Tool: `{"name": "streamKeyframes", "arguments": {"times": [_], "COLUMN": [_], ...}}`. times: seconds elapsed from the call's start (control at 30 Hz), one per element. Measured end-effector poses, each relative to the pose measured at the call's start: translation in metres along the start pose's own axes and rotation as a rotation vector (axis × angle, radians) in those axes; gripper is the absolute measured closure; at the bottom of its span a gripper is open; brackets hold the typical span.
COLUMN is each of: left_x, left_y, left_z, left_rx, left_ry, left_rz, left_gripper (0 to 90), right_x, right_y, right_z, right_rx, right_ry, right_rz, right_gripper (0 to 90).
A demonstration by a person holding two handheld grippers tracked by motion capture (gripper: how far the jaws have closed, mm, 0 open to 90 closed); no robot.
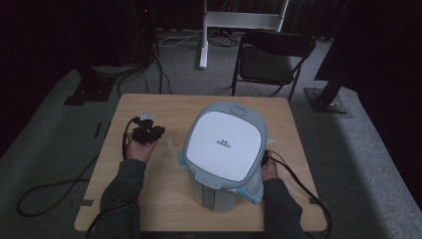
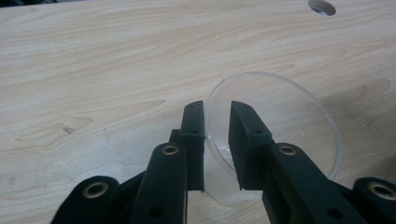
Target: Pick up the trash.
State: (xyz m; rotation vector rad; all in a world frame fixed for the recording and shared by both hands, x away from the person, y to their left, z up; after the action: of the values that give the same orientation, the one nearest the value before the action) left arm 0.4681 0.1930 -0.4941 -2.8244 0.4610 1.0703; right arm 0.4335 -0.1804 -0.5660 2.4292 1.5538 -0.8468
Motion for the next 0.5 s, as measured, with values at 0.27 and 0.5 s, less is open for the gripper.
{"name": "streamKeyframes", "arguments": {"times": [0.27,0.5], "left_x": [0.0014,-0.0001], "left_y": [0.0003,0.0017], "left_z": [-0.0006,-0.0024], "left_rx": [-0.002,0.001], "left_ry": [-0.009,0.001], "left_rz": [0.01,0.019], "left_gripper": [83.6,84.9], "right_x": [-0.0001,-0.0001], "right_y": [-0.0003,-0.0004], "right_z": [0.0001,0.0001], "right_rx": [-0.001,-0.003], "right_ry": [-0.002,-0.002], "right_rz": [0.001,0.001], "right_gripper": [90.0,90.0]}}
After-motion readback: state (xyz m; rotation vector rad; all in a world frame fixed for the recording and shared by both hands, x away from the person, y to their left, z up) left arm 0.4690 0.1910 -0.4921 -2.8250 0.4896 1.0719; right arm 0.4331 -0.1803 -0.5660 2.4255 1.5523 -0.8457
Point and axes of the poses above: each handheld gripper's, and its own axes: x roughly forward along the jaws, z roughly out of its underside, y roughly to its right, the point moved 4 cm from there along x, roughly forward along the jaws, and after that the axes turned 6 degrees about -z, right-handed, at the moved point
